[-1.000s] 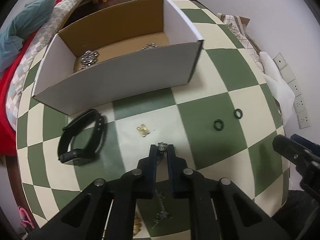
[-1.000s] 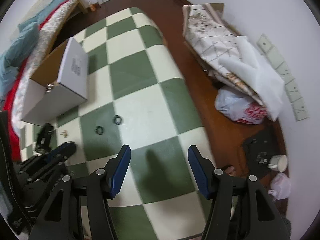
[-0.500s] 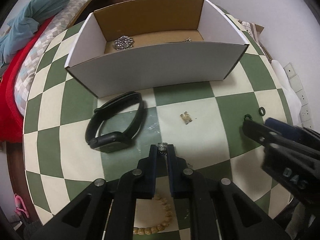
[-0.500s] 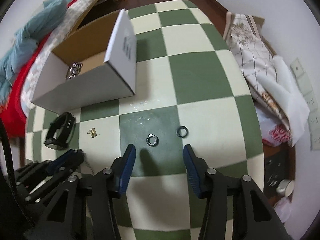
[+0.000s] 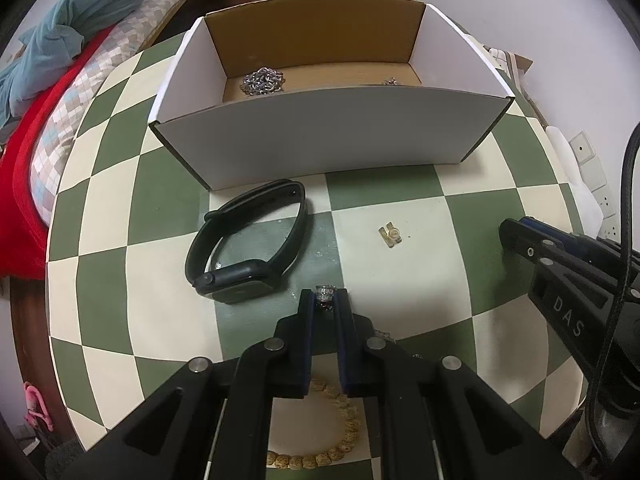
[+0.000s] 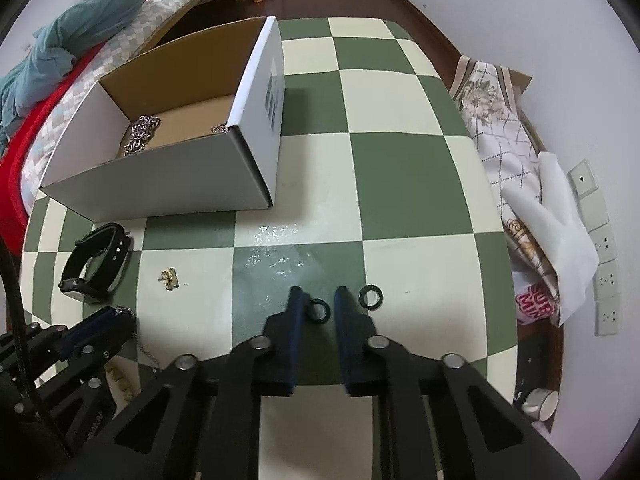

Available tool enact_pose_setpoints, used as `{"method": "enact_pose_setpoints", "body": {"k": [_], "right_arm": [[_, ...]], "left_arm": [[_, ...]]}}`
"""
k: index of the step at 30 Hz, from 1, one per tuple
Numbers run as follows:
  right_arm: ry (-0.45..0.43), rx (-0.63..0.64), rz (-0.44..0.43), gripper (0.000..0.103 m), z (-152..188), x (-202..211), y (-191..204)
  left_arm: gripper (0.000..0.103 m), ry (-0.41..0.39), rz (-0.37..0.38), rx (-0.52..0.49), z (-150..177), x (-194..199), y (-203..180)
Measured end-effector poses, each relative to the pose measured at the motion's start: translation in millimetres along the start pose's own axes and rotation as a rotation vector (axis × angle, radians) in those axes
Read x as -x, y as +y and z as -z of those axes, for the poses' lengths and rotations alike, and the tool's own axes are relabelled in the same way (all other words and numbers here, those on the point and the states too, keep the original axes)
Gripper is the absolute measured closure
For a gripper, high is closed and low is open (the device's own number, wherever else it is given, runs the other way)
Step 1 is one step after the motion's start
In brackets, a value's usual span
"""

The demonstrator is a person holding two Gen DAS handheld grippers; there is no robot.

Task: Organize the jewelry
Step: 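Grasp the silver pendant chain with the left tool while the right tool grasps a black ring, then carry the pendant chain and black ring into the white box and release both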

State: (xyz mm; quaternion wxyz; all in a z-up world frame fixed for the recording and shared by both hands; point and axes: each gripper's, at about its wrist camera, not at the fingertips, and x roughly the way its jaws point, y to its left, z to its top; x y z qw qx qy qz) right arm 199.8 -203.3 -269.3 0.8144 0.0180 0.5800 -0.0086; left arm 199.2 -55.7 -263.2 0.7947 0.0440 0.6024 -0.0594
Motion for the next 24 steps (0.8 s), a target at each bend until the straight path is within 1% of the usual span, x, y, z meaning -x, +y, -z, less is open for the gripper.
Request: {"method": "enact_pose_setpoints", "body": {"k": [6,11,15,19,24], "right_arm": [[-0.005,0.002,0.004,0.09,0,0,-2],[-0.006,-0.041,-0.026,0.09,3,9,-11],[-0.034,-0.079,-0.059,0.09,6,30,-21],[-0.07,-0.099,-0.094,0.09,8,58,-27],[-0.107,-0.115,-0.138,0.09,3,91,-30]], "left_arm": [[0.096,0.002,-0.001,0.001,-1,0,0],[0.096,-0.01,0.012,0.0,-1,9,2],[0.096,-0.048,0.048,0.005,-1,35,5],[0.096,-0.1,0.097,0.024,-5,72,13],[0.096,-0.155,0.135,0.039,-11,111,23]]}}
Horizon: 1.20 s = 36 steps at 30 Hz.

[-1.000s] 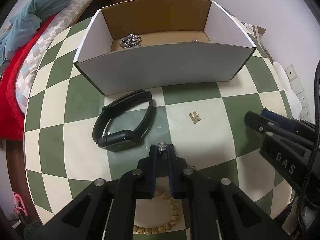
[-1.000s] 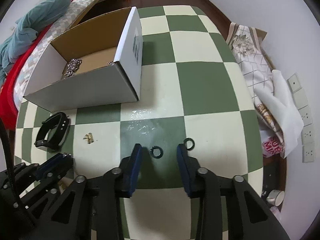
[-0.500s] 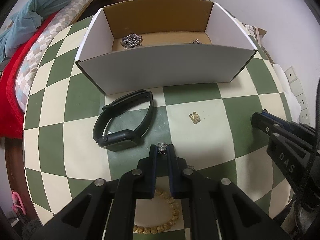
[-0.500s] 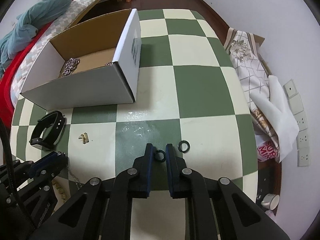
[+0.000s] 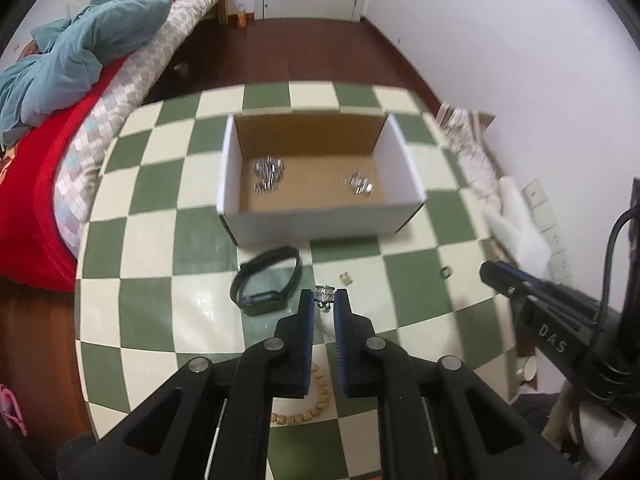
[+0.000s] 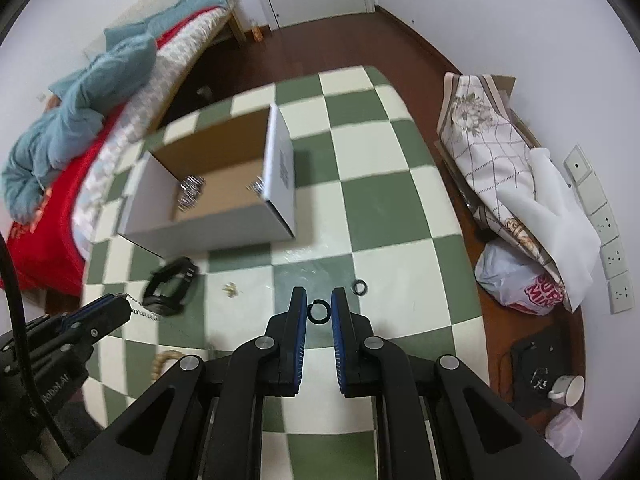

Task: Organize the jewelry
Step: 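Carry the pendant chain and black ring into the white box and release both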

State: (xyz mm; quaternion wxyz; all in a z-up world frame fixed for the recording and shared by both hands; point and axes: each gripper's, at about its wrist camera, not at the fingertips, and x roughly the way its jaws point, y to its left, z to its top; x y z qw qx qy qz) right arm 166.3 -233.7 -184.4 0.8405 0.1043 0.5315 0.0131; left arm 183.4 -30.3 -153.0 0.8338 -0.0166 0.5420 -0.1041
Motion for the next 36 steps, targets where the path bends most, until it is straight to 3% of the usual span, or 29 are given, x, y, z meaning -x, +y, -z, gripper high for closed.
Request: {"method": "enact_pose_setpoints", "body": {"k": [11,16,19,26,36], "right_arm": [[-0.082,0.043,-0.102,0.09,-54,67,36],[-0.076,0.056,-0.16,0.09,-90,71,53],[-0.045,0.049,-0.192,0.09,-104,59,61],[0.099,0.028,-0.232,0.09,-124,-11,74],[0.256,0.026,-0.19,0.09,-149,-109,79]], "left_arm": [[0.096,-0.156,0.077,-0.019,-63,86,2],[0.096,-0.182,0.091,-0.03,-100,97,9],[0.096,-0.166,0.072,-0.028,-115,82,15],[0.096,-0.034,0.05,0.008,-134,11,39],[0.095,0.147,0.047,0.079,-138,-71,63]]}}
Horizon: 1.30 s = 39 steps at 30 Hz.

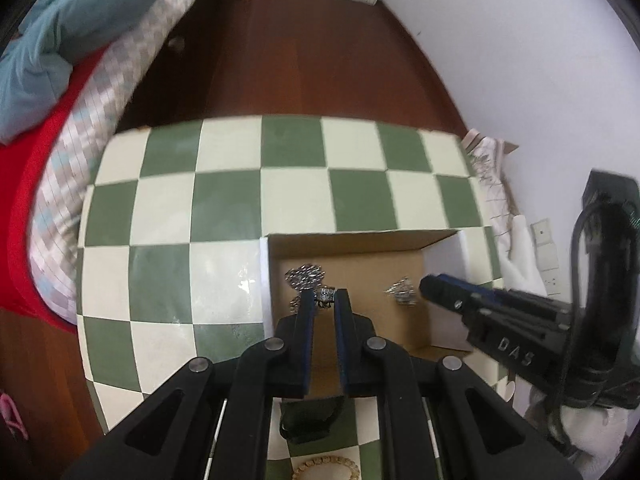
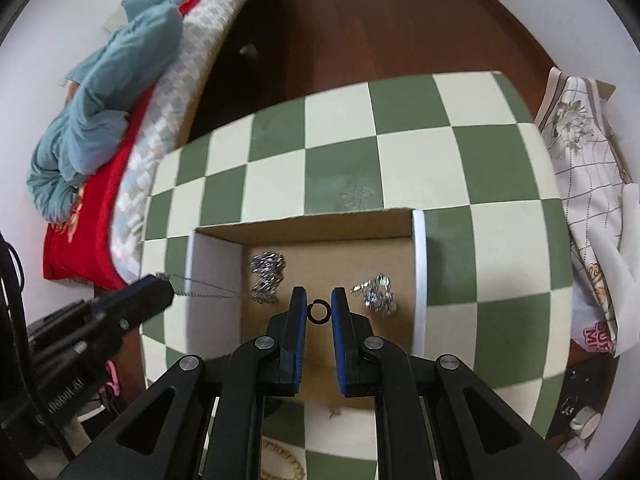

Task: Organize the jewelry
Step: 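Carry the pendant chain and black ring into the white box and release both, then grasp the second black ring with the right tool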

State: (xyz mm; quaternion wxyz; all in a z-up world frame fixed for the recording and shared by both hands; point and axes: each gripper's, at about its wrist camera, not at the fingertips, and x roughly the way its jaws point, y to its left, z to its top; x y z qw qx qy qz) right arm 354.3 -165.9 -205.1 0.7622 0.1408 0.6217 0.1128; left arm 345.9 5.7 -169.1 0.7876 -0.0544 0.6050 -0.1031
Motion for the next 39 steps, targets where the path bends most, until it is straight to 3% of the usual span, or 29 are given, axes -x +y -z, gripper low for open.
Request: {"method": "enact_pose_setpoints", "body": {"k": [3,5,6,7,9,11,13,14,18,21,28,39], "right_arm": [[0.009,0.0,0.019,0.089,-9,-11,-1],[0.006,-0.008,0.022,0.089,-13,-11,-1],[0.007,-0.014,0.019,0.085,-15,-10,-2],[0.001,-0.021,0.025,0.079,-15,-8,-2],[-0.016,-0.026,0.022,0.054,-15,1,-3],[-0.032,-0.022,0.043,0.05,-13,10,-2],[-0.052,-0.016,0.084,0.05,-8,21,-2],[-0.054,-0.015,0.119,0.046,-5,25,-2],[-0.053,0.038,0.28,0.004,13,35,-1],[-0.025,0.046,0.317,0.004,32,34,-4],[-0.083,0.075,0.347,0.0,69,47,4],[-0.265,0.103,0.342,0.0,113,107,32]], "left_arm": [[0.092,0.011,-0.036,0.008,-3,-8,2],[0.084,0.005,-0.074,0.018,-4,-8,4],[0.061,0.0,-0.092,0.022,-5,-8,5],[0.031,-0.01,-0.109,0.03,-5,-5,7],[0.017,-0.051,-0.122,0.044,-4,3,10],[0.016,-0.071,-0.149,0.047,-2,10,11],[0.002,-0.078,-0.177,0.045,-1,15,12],[0.0,-0.093,-0.215,0.035,1,19,12],[0.0,-0.136,-0.291,0.021,13,28,13],[0.0,-0.157,-0.316,0.033,27,32,15],[0.0,-0.197,-0.333,0.045,60,49,8],[0.0,-0.34,-0.337,0.063,101,113,6]]}}
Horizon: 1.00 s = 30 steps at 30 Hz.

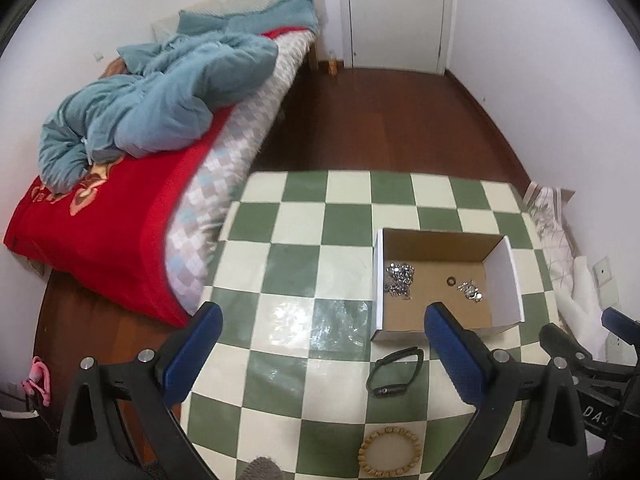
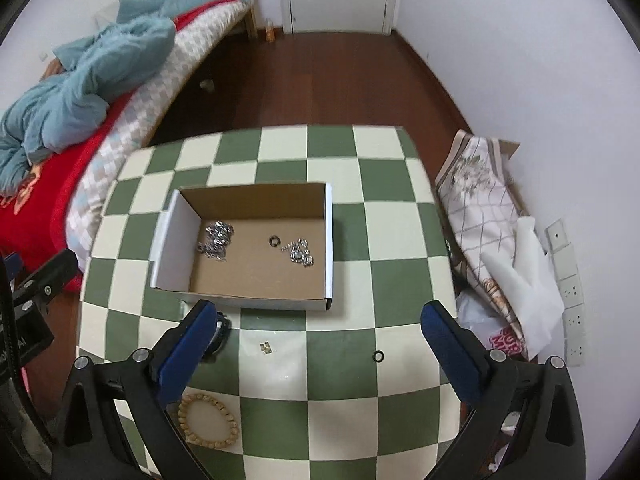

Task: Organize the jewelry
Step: 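Grasp the second black ring with the right tool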

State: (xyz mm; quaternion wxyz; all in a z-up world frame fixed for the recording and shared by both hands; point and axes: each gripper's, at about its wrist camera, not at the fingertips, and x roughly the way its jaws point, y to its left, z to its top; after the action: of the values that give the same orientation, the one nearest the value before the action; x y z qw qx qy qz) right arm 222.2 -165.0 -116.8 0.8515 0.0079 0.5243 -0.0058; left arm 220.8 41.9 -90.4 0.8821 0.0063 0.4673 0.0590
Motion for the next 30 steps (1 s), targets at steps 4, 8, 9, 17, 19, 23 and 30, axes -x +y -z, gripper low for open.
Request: {"method": "enact_pose_setpoints", "body": {"k": [4,8,9,17,19,23,30], "right_arm": [[-0.025,-0.034,-0.046,0.0,11,19,-8],[-0.009,-0.082,-0.072,0.0,31,17,-29],[0.003,-0.099,-0.067,0.0,39,13,-37],[0.097,-0.166,-0.025,0.019,85,-53,-96],[0.11,-0.157,-0.03,0.024,89,-70,-100],[0.133,-0.109,-0.032,0.041,90,-104,-93],[0.112,-0.021,-0.001,0.059,90,-129,-73]], "left_arm": [[0.0,-0.021,0.001,-0.006,12,17,5],[0.0,0.019,-0.03,-0.031,35,12,-1],[0.0,0.03,-0.028,-0.033,41,10,-3],[0.0,0.154,-0.041,-0.119,87,-47,-69],[0.0,0.169,-0.075,-0.146,93,-63,-82],[0.001,0.19,-0.133,-0.163,100,-86,-94],[0.001,0.171,-0.174,-0.173,101,-95,-94]]}}
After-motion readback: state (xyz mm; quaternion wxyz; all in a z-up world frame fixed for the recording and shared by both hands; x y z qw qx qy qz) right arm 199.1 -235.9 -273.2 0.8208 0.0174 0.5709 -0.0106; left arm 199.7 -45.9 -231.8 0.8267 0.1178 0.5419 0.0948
